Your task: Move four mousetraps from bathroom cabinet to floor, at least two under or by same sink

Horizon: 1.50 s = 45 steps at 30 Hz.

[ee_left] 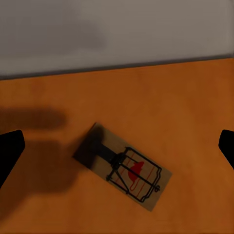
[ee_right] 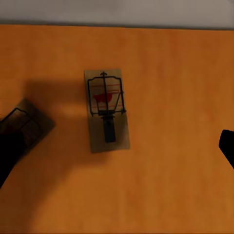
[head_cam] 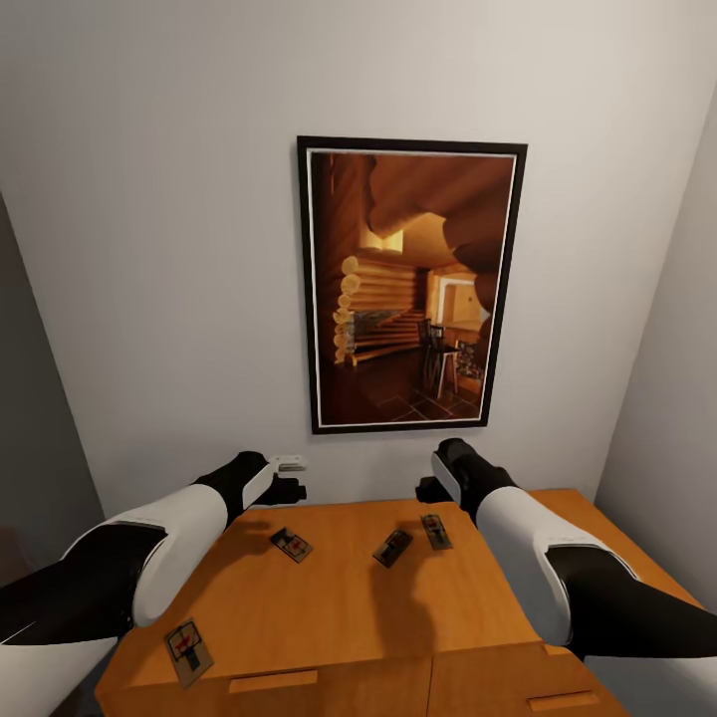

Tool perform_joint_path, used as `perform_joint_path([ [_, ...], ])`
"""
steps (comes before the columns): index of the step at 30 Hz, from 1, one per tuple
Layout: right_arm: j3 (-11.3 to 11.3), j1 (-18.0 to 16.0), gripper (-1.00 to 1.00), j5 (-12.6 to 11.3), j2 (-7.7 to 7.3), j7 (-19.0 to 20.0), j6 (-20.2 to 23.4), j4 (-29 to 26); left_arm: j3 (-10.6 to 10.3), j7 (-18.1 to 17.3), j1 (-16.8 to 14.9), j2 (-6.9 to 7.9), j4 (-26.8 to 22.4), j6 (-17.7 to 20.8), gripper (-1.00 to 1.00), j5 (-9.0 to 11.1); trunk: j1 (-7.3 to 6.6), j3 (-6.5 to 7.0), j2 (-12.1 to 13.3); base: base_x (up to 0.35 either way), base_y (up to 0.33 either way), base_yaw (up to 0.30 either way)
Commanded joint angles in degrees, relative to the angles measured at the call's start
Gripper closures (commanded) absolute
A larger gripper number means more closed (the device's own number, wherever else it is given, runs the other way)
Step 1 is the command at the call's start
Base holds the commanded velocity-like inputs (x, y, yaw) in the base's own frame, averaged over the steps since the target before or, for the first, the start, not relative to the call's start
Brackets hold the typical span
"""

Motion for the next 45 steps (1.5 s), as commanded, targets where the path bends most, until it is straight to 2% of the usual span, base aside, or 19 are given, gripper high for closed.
perform_joint_path([
  [1,-0.3,0.0,-1.0,0.5,0.04,0.1,0.3,-0.1,-0.5,0.2,0.0,0.0,-0.1,0.3,-1.0,0.6,0.24,-0.21,-0.5,0.0,0.0,0.0],
  [7,-0.2,0.0,-1.0,0.5,0.12,0.1,0.3,-0.1,-0.4,0.2,0.0,0.02,-0.1,0.3,-1.0,0.6,1.56,-1.29,-2.9,0.0,0.0,0.0],
  [17,-0.2,0.0,-1.0,0.5,0.09,0.1,0.2,-0.1,-0.5,0.2,0.0,0.03,-0.2,0.3,-1.0,0.6,1.56,-1.29,-2.9,0.0,0.0,0.0],
  [30,-0.2,0.0,-1.0,0.6,-0.02,0.1,0.2,-0.1,-0.5,0.2,0.0,0.03,-0.3,0.3,-1.0,0.7,4.42,-3.62,-8.1,0.0,0.0,0.0],
  [40,-0.2,0.0,-1.0,0.6,-0.03,0.1,0.2,-0.1,-0.5,0.2,0.0,0.03,-0.4,0.3,-1.0,0.7,4.42,-3.62,-8.1,0.0,0.0,0.0],
  [45,-0.2,0.0,-1.0,0.6,-0.04,0.1,0.2,-0.1,-0.5,0.2,0.0,0.03,-0.5,0.3,-1.0,0.7,5.52,-4.52,-10.1,0.0,0.0,0.0],
])
